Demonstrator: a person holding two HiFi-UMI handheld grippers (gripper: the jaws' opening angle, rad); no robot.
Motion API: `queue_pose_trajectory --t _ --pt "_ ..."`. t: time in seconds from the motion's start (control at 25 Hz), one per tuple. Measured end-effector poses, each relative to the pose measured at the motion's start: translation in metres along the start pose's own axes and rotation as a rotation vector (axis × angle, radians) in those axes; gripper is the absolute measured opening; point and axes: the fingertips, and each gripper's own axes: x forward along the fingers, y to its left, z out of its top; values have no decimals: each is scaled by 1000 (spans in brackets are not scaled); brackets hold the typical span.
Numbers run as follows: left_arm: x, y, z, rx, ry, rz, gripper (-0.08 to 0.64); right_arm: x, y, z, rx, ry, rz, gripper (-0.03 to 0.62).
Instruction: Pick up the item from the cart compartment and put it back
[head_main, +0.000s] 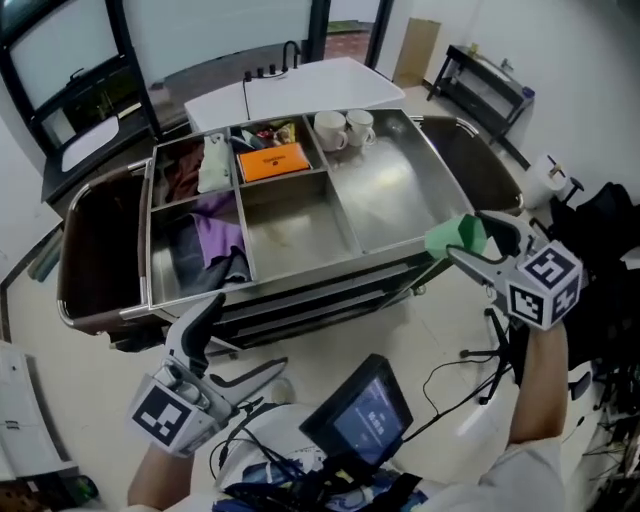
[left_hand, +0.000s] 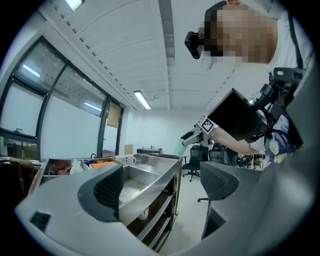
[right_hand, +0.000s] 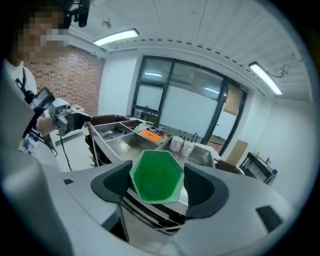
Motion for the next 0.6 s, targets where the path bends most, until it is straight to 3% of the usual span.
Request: queue_pose_trajectory --t 0.24,0.44,0.6 --pt "3 53 -8 -13 5 29 471 81 -69 -8 66 99 -44 333" --pt "28 87 -12 -22 21 91 469 155 -129 -1 71 131 -15 333" --pt "59 104 1 -43 -11 182 469 222 -178 8 50 144 26 333"
